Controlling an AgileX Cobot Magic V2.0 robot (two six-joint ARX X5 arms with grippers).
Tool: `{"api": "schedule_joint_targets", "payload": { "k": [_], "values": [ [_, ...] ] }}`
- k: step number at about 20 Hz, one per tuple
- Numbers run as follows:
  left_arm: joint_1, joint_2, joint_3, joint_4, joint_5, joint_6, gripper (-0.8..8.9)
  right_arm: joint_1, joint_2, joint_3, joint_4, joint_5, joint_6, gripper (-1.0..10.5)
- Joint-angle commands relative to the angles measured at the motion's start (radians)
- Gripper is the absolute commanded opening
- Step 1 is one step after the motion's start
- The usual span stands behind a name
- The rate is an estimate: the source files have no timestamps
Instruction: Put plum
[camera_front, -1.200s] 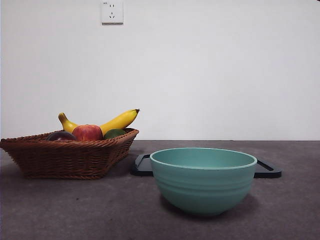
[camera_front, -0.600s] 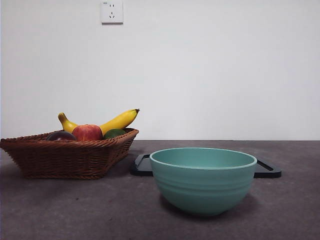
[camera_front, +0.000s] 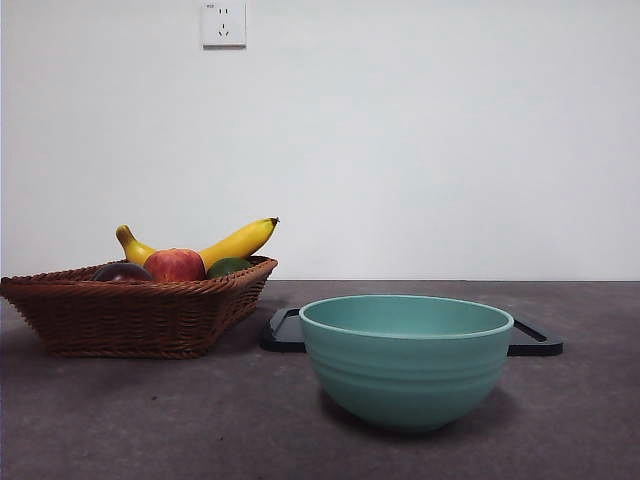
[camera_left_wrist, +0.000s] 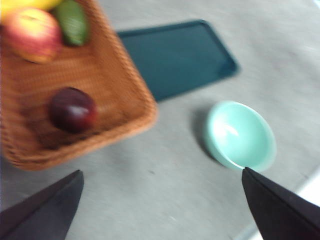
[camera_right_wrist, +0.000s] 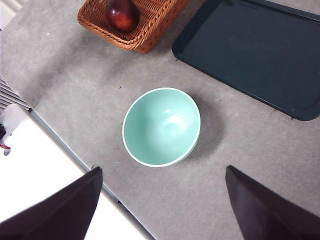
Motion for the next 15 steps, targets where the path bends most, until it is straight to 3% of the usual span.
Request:
{"api": "schedule_joint_targets", "payload": {
  "k": [1, 15],
  "values": [
    [-0.007, 0.053, 0.018, 0.055, -0.037, -0.025, 5.08, 0.003, 0.005, 0.019, 0.010, -0.002, 0.011, 3.9],
    [-0.114, 0.567, 0.209, 0.199, -0.299, -0.038, 4.95, 0.003, 0.005, 0.019, 0.011, -0.003, 0.011, 3.9]
  ]
}}
